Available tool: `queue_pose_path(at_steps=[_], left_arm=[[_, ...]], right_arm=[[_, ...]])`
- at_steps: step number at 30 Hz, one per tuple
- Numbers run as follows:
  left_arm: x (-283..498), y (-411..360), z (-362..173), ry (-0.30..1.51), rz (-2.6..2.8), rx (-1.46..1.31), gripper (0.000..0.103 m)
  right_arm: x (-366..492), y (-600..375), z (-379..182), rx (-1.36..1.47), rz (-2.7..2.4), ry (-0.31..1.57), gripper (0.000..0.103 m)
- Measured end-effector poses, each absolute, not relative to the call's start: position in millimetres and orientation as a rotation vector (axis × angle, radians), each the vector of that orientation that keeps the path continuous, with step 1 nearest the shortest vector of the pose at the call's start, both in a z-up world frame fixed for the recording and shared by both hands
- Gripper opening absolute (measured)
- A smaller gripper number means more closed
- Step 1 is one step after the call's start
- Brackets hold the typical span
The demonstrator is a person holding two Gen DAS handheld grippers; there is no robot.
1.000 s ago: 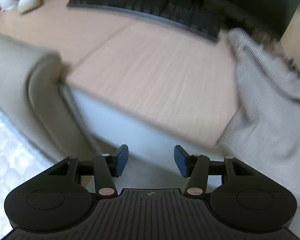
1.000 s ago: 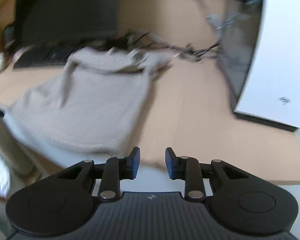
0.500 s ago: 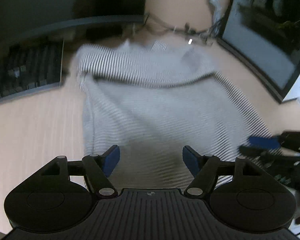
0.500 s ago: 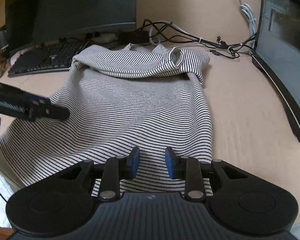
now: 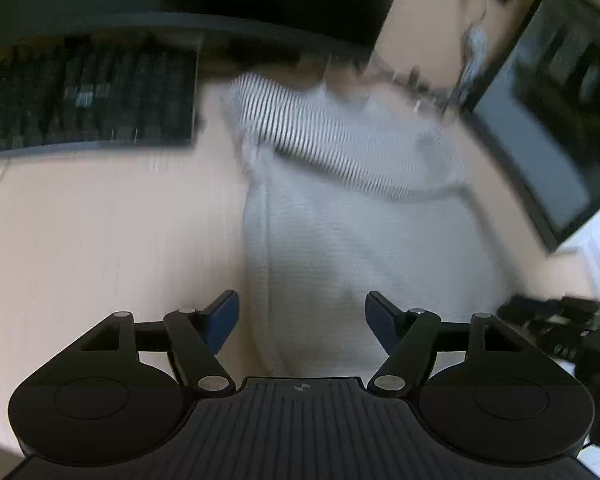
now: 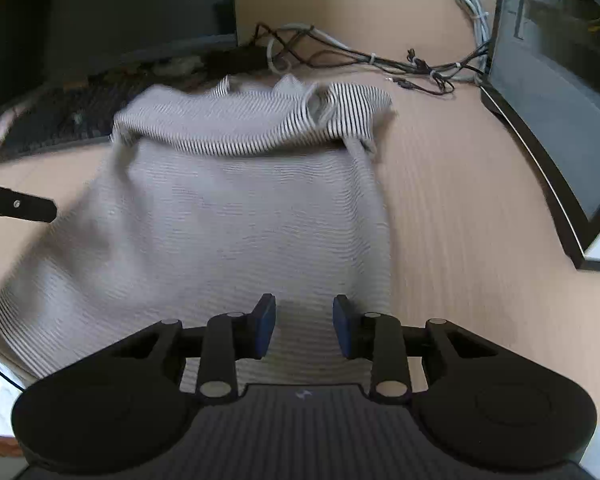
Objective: Fold clothes
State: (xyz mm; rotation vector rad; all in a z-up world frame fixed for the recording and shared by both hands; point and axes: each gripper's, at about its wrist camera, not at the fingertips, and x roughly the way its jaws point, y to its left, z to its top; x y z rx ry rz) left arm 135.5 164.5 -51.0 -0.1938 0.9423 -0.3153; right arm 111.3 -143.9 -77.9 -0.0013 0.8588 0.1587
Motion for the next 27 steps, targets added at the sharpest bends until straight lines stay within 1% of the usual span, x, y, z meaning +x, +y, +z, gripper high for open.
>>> queue_pose_path(at_steps=[4,6,7,8,10,11,12,13,14,15,18,19,21,23,25,27], left_arm=[[159,151,-22,0.824,-0.367,-0.187,0.079],[174,135,-17,0.789,-0.352,-0.151,0.081],[181,128,-17,0.78,-0.336,-0.136,0.081],[187,123,-17,0.791,-0.319,-0.14,0.081],[198,113,-18,0.813,-0.287,-0.148,0.082],[202,108,-18,0.827,-0.299,-0.148,0.084],[204,103,-17,0.827,-0.305,-0.125,0.085],[206,99,-16,0.827,-0.31,-0.102,0.086],[209,97,-14,0.815,-0.309,-0.099,0.087],[212,96,-12,0.804,-0.309,-0.096,0.087],[225,95,-9,0.773,-0.317,-0.151,0.088],[231,92,-12,0.765,-0.319,-0.162,0.09],[240,88,-17,0.752,-0.333,-0.174,0.095],[253,82,-34,0.787,-0.321,-0.156,0.095],[266,80,-56,0.857,-0.278,-0.135,0.095],[273,85,-73,0.905,-0.238,-0.134,0.095]], right_arm=[[152,-138,-42,-0.026,0.2,0.78,0.03],[185,-134,-35,-0.033,0.201,0.767,0.043],[203,-133,-34,-0.03,0.211,0.766,0.054],[221,-134,-37,-0.033,0.215,0.757,0.058],[258,-134,-53,-0.055,0.182,0.767,0.058],[273,-135,-62,-0.045,0.183,0.778,0.051],[284,-137,-68,-0.017,0.21,0.79,0.041],[296,-139,-74,0.011,0.238,0.801,0.01],[298,-141,-70,0.039,0.269,0.785,0.004],[300,-143,-67,0.066,0.301,0.768,0.004],[291,-154,-37,0.078,0.31,0.631,0.003],[288,-159,-27,0.081,0.309,0.586,0.003],[288,-170,-25,0.04,0.273,0.566,0.003],[294,-179,-41,0.001,0.244,0.612,0.004],[300,-188,-68,0.011,0.253,0.727,0.004],[299,-196,-87,0.007,0.237,0.787,0.006]])
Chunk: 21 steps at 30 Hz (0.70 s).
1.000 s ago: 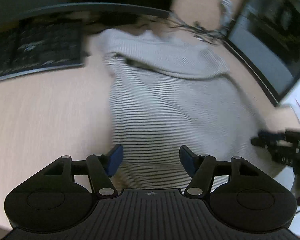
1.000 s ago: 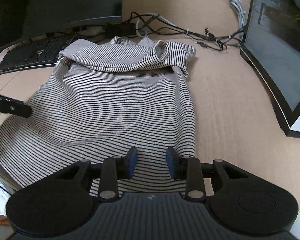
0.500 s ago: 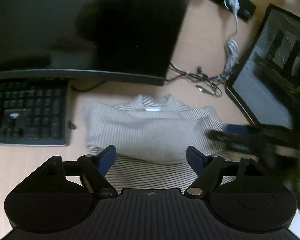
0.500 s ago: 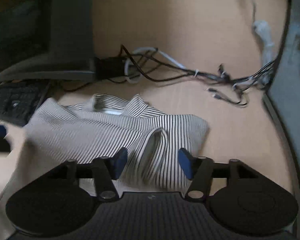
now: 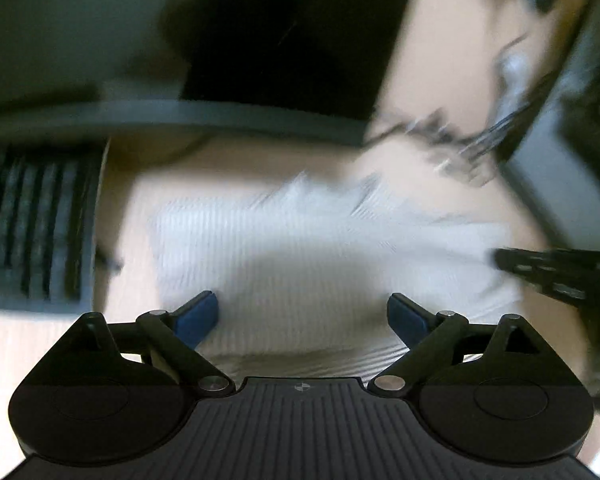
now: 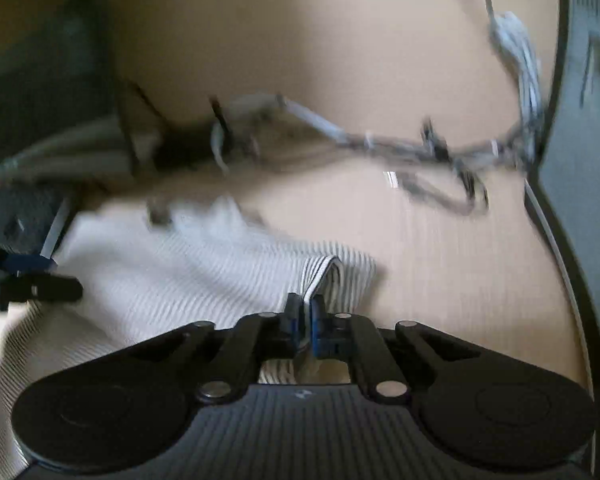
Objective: Fold clothes
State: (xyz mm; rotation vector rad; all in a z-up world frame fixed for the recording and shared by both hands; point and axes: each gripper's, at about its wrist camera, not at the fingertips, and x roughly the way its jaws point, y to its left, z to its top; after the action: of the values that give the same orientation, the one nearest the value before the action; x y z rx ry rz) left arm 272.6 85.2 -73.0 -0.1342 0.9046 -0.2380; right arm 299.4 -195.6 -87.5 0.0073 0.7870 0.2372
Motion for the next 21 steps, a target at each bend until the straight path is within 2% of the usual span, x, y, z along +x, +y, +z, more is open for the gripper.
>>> queue_pose_path(at_steps=[2,6,7,8,16,18,20,21], left_arm=[[275,92,-84,0.925,-0.214,-0.141,0.096],[273,99,-80,0.919,-0.203,-0.185,0.096],[272,101,-79,0.917,-0.2,-0.196,0.096],[268,103,-76,0.922,-0.189,-0.204,0.096],[231,121,-50,0.926,-0.106,-0.248,0.097],[225,125,-45,0.915,-0.099,-0.253,0.097],[220,127,-42,0.908,-0.098,-0.255,0.098],[218,128,-42,0.907,-0.1,-0.254,0.098]], right_arm=[[299,-200,-82,0.015,0.218,0.78,0.021],[312,-184,-49,-0.02,0.281,0.695,0.028],[318,-178,-42,-0.024,0.322,0.682,0.037],[328,-169,-41,-0.012,0.373,0.692,0.041],[404,-106,-105,-0.058,0.414,0.843,0.041],[401,-105,-109,-0.073,0.419,0.842,0.036],[393,-106,-104,-0.069,0.431,0.826,0.004],[388,-107,-99,-0.059,0.439,0.817,0.005]])
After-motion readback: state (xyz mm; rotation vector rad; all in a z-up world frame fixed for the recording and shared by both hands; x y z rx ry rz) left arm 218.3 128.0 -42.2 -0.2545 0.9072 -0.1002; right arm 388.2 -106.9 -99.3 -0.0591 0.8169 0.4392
